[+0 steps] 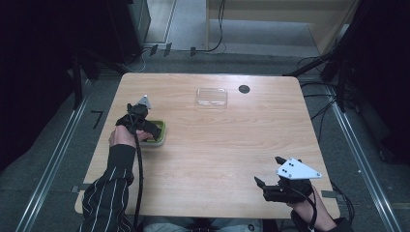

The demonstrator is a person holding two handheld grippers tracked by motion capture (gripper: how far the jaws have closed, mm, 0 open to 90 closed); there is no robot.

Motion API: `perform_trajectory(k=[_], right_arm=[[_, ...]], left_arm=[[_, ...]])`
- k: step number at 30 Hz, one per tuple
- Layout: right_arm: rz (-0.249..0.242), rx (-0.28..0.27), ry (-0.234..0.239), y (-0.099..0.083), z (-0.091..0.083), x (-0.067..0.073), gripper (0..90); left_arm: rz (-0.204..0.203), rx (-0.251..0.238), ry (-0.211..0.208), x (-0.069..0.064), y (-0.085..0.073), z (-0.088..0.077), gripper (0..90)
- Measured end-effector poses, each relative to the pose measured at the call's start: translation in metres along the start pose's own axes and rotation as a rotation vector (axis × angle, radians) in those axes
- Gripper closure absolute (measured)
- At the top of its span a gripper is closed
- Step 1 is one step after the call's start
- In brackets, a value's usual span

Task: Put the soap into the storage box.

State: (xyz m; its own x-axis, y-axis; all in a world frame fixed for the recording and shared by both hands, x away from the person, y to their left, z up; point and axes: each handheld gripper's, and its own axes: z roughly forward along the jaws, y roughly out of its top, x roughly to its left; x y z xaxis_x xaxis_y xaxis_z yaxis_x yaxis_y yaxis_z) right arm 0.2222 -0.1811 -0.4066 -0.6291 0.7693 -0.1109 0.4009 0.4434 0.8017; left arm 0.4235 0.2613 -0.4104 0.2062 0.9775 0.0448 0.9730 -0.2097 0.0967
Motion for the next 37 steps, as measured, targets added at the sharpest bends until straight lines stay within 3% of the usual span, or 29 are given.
perform_trajectory(k=[11, 27, 37], right_arm=[[0.001, 0.001, 0.000, 0.000, 0.000, 0.000, 13.8], [0.000, 0.000, -0.002, 0.000, 0.000, 0.001, 13.8], [0.004, -0.005, -0.002, -0.001, -0.001, -0.001, 13.8]], left_arm=[[0.015, -0.003, 0.012, -0.005, -0.023, -0.005, 0.0], [0.047, 0.007, 0.033, -0.014, -0.057, 0.003, 0.0], [0.020, -0.015, 0.040, -0.007, -0.068, 0.009, 0.0]])
